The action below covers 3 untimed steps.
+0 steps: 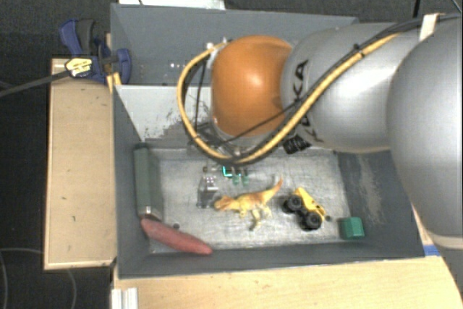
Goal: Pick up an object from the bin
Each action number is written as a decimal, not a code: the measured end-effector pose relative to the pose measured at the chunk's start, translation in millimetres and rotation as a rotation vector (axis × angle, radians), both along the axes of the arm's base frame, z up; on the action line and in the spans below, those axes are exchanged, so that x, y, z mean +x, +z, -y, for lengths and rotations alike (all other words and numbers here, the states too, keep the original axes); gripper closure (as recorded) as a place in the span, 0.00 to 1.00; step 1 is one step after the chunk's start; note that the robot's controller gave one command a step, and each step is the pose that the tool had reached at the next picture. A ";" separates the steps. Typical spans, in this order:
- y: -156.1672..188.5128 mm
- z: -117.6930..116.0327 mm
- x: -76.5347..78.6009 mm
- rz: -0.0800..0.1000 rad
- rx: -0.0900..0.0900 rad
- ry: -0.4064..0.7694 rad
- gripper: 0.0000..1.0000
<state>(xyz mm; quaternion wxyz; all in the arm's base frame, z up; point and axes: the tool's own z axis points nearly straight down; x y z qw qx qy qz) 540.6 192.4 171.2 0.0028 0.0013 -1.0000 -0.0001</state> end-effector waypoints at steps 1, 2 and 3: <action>4.4 0.9 2.1 0.008 0.001 -0.005 0.00; -36.9 13.2 -62.4 0.006 0.001 0.208 1.00; -36.9 13.2 -62.4 0.006 0.001 0.206 1.00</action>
Offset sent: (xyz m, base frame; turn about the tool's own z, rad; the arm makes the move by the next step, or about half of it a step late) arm -0.0628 -0.0132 -0.0371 -0.2119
